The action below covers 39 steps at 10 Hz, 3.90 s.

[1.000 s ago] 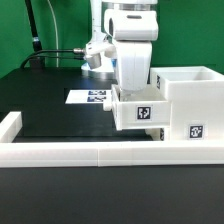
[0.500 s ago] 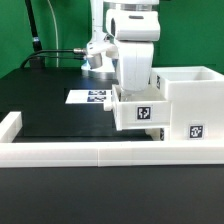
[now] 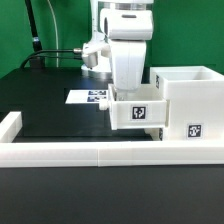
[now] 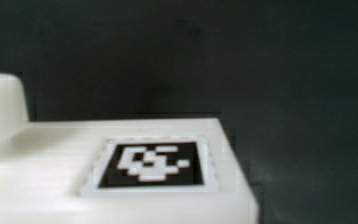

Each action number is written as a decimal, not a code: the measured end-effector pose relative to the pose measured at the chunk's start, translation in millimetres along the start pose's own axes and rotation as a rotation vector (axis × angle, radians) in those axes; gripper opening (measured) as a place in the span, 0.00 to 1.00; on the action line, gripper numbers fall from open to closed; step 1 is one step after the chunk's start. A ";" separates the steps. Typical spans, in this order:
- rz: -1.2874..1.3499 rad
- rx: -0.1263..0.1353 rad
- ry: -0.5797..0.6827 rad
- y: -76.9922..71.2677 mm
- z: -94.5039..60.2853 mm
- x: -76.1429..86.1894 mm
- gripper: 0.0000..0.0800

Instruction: Assemble drawer

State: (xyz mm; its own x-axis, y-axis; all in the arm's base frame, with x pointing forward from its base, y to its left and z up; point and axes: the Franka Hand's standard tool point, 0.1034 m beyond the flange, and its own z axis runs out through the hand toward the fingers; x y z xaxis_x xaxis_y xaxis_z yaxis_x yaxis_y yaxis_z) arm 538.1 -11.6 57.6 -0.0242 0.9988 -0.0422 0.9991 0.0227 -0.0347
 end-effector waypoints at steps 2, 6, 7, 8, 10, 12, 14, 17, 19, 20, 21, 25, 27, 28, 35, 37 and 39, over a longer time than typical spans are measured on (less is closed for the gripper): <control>-0.008 0.000 0.000 0.1 0.2 5.4 0.06; -0.008 -0.001 -0.003 0.3 0.1 5.5 0.06; -0.012 -0.001 -0.003 0.4 0.2 5.5 0.06; -0.042 -0.001 -0.009 1.2 0.9 4.8 0.06; -0.055 -0.005 -0.017 1.8 0.8 3.8 0.06; -0.047 -0.005 -0.018 2.0 0.6 3.6 0.06; -0.043 -0.006 -0.018 2.1 0.6 3.0 0.06; -0.058 -0.006 -0.018 2.3 0.7 2.7 0.06; -0.059 -0.009 -0.018 2.7 0.8 2.5 0.06; -0.062 -0.010 -0.020 2.8 1.1 2.6 0.06; -0.067 -0.012 -0.025 3.0 1.2 2.3 0.06; -0.071 -0.013 -0.027 3.8 1.1 0.4 0.06; -0.077 -0.014 -0.027 4.7 1.1 -0.7 0.06; -0.077 -0.015 -0.027 4.6 1.2 -0.5 0.06; -0.078 -0.023 -0.024 4.6 3.4 -16.0 0.06; -0.090 -0.025 -0.025 5.0 3.1 -8.6 0.06; -0.091 -0.025 -0.025 5.2 3.0 -7.3 0.06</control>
Offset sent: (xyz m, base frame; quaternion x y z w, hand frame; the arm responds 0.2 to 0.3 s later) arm -0.0008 0.0070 -0.0016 -0.0060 -0.0343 -0.0516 0.9981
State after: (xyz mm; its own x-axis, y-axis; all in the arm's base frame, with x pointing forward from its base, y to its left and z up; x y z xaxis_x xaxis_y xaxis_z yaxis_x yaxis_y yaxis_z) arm 543.3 -18.9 54.7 -0.1150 0.9912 -0.0650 0.9933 0.1143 -0.0147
